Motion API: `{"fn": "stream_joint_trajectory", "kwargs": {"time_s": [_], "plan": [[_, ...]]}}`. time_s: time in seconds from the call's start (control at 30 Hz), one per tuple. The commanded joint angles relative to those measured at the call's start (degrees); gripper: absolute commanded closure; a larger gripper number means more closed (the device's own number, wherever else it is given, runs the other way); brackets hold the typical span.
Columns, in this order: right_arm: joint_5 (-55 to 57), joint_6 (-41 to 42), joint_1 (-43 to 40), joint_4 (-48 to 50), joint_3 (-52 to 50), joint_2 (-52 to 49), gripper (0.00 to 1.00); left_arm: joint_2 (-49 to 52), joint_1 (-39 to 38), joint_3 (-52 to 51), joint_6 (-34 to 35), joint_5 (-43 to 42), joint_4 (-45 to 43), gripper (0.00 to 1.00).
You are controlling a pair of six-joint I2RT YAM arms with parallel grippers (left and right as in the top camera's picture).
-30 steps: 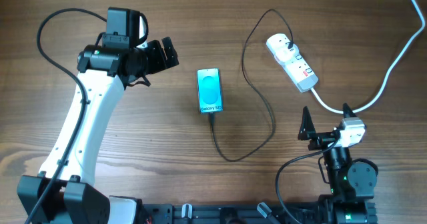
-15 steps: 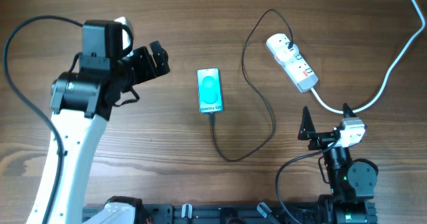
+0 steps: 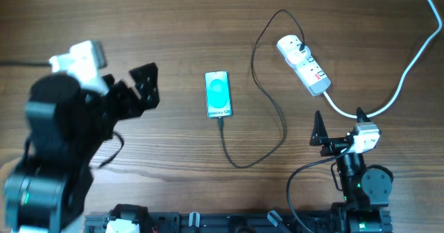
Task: Plug charger to phone and switch on socket
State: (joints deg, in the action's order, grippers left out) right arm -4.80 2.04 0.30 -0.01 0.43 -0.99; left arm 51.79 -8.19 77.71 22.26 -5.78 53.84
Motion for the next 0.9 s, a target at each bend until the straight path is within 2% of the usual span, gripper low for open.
{"fn": "stream_joint_trajectory", "kwargs": {"time_s": [0.0,0.13,0.3,0.37,0.5,0.87], "plan": [[0.9,-0.5,-0.3,0.1,-0.1,0.8,0.0,-4.9,0.4,0.0,0.5,1.2,2.4,0.0],[0.9,-0.5,-0.3,0.1,-0.1,0.8,0.0,-5.9,1.7,-0.7,0.5,2.1,8.3,0.0],[0.9,-0.5,-0.3,0.1,-0.1,0.8,0.0,-8.5,3.8,-7.3,0.5,2.2,5.3,0.0],[0.9,-0.5,-0.3,0.1,-0.1,0.8,0.0,-10.9,4.0,-11.0,-1.0,2.0,2.4,0.0],[0.9,-0.5,-0.3,0.1,-0.1,0.8,0.0,-16.7,4.0,-19.6,-8.3,-2.3,-6.2,0.0],[0.9,-0.5,-0.3,0.1,-0.1,0.4,0.0,-38.2,4.0,-44.6,-11.6,-2.3,-29.2,0.0]]}}
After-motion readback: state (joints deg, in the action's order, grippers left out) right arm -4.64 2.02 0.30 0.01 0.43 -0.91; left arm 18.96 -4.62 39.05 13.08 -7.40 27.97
